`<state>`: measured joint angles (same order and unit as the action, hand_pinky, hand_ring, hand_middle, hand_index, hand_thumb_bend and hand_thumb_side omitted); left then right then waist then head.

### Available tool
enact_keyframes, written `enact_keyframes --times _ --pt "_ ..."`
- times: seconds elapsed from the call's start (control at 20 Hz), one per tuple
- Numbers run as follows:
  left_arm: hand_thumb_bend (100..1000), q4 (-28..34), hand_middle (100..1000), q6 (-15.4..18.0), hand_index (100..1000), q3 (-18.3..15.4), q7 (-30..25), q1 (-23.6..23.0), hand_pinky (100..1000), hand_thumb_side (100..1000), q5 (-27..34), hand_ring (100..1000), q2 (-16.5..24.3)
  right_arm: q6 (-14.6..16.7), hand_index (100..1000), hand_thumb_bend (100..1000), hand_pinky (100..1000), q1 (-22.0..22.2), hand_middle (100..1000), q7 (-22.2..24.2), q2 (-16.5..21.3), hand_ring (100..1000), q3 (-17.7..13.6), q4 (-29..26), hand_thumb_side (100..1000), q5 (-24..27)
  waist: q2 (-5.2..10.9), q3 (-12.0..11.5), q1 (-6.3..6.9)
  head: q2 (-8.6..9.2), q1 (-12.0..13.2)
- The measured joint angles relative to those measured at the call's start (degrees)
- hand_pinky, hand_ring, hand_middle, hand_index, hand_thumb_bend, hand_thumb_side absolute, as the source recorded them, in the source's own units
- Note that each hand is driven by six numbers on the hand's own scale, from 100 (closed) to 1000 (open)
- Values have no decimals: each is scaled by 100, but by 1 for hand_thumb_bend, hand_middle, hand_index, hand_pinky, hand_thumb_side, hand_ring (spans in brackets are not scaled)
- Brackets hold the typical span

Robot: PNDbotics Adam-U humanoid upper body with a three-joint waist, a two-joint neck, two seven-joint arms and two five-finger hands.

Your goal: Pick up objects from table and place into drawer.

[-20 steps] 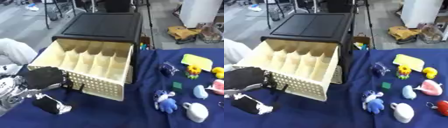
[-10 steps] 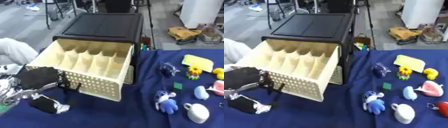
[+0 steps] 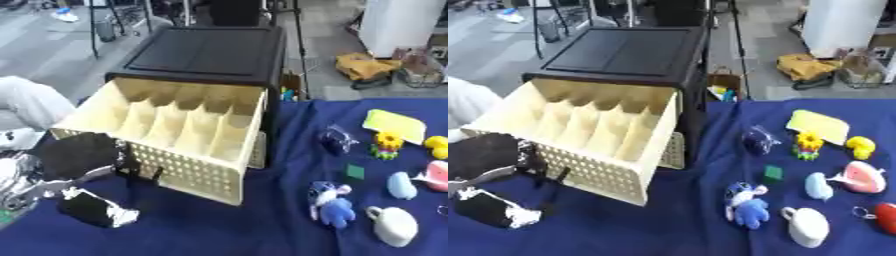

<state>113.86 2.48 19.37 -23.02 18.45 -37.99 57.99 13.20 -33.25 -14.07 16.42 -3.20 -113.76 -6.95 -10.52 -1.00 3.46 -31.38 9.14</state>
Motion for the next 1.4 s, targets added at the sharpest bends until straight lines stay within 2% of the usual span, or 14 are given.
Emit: enact_keyframes --times 0.5,1.0,1.4 --pt "378 -1 153 79 433 92 -33 33 100 725 -146 126 -1 -1 723 233 742 1 679 -1 0 819 0 0 967 7 14 -9 15 2 2" --pt "384 36 151 -91 432 -87 112 -370 100 724 -117 122 -1 -5 723 231 742 3 678 -15 4 819 -1 0 968 7 13 -5 29 27 -1" --pt "384 32 150 12 432 -52 168 -295 100 727 -55 120 -1 -2 723 229 742 3 679 -21 4 819 -1 0 969 16 15 6 29 31 4"
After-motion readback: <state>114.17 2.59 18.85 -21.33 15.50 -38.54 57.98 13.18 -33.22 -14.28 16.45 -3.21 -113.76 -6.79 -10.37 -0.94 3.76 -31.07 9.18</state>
